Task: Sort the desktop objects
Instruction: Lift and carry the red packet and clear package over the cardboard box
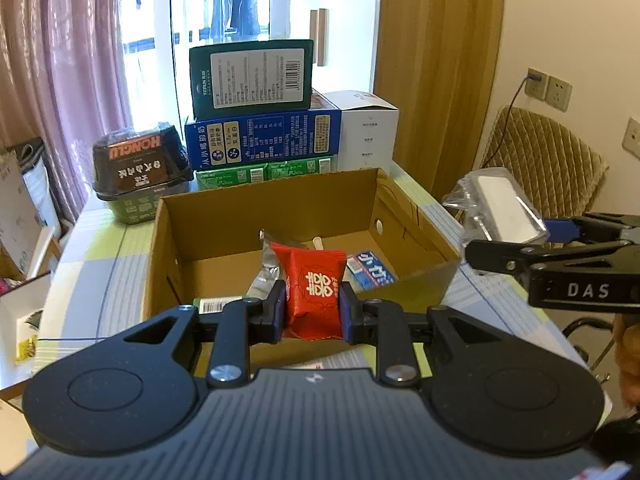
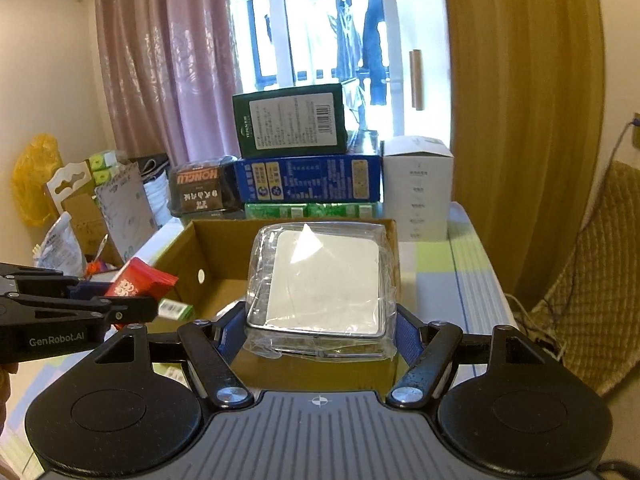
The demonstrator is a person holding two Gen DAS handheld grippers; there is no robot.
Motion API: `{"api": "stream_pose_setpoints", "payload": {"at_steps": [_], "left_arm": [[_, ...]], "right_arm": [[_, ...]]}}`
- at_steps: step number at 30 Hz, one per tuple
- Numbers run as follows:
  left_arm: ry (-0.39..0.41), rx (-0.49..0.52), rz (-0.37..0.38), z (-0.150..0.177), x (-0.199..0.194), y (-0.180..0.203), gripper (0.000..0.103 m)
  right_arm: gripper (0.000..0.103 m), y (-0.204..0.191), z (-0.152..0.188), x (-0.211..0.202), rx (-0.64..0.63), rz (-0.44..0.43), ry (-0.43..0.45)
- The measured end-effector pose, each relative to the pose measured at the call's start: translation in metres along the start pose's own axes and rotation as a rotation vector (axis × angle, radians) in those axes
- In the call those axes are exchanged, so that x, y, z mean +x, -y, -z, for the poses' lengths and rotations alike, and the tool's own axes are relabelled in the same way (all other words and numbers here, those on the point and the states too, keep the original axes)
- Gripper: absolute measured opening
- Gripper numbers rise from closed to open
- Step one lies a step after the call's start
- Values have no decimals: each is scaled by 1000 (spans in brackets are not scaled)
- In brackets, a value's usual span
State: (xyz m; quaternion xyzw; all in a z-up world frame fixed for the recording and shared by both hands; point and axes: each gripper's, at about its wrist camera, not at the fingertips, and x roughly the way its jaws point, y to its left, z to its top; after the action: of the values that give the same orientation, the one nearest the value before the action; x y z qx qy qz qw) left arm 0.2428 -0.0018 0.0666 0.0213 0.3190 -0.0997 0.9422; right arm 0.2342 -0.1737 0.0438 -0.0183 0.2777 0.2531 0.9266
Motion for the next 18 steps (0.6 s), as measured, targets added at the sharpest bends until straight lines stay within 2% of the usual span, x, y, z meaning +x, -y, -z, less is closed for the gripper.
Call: {"api": "stream_pose_setpoints", "payload": {"at_steps": [7,18], "left_arm": [[-14,0,-12,-21,34,-13,22],[-39,-1,-16,-36,79,-28,22]], "right_arm": [[71,2,-20,40,-29,-14,-18],[71,14,-29,84,-31,-15,-50]]}}
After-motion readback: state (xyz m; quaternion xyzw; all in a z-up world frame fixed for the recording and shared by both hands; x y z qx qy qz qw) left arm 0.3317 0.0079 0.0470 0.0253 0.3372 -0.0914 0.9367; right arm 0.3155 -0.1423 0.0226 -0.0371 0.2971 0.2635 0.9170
